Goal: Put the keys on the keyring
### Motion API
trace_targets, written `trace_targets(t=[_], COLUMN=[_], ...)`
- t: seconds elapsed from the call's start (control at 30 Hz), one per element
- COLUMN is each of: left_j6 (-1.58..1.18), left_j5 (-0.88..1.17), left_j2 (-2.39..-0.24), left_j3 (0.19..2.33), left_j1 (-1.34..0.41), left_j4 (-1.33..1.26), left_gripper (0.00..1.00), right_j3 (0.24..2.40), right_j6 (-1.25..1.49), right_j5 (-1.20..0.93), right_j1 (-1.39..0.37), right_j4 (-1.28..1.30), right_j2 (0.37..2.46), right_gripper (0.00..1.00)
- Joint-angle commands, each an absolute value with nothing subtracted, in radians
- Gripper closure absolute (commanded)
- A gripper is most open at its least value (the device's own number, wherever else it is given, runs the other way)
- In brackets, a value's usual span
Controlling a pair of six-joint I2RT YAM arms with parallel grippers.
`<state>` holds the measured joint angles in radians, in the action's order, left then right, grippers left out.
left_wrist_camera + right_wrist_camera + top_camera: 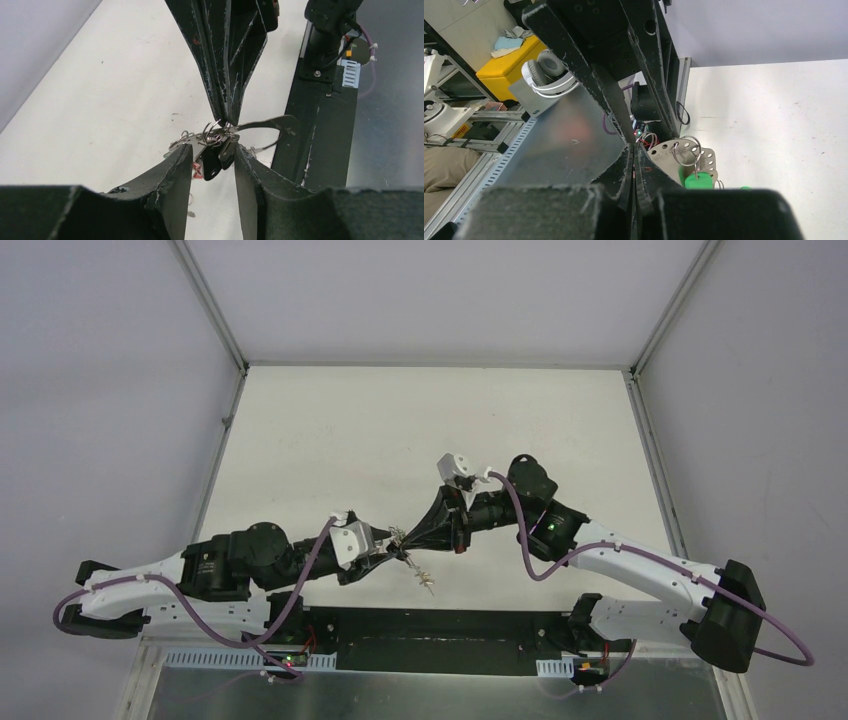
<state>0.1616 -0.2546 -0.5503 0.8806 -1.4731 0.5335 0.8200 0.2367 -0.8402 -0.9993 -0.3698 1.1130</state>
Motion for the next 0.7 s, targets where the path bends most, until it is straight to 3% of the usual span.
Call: trace_targets(t=[0.0, 0.23, 0.37, 0.67], left_j6=[0.223, 0.242, 0.250, 0.218], left_j5=[-0.192, -0.135, -0.121, -0.149], left_j2=[-0.541, -0.568, -0.557, -0.538], left_j3=[0.864, 0.873, 0.864, 0.889], left_j1=[-1.481, -1.480, -1.480, -1.480], left_j4=[0.408, 0.394, 0.396, 0.445], left_gripper=[0.64, 0.80, 1.00, 1.00], right_j3=[0.845, 0.844, 0.842, 0.848], right_j6=[0.216, 0.212, 0.210, 0.198], right_j5=[-0.864, -0.856, -0.851, -0.836], right_j1=[-1.000, -1.000, -0.999, -0.996], right_j4=[-0.408, -0.404, -0.400, -0.383], right_j2=[1.077, 1.075, 1.071, 1.065], right_gripper=[1.00, 1.00, 1.00, 1.00])
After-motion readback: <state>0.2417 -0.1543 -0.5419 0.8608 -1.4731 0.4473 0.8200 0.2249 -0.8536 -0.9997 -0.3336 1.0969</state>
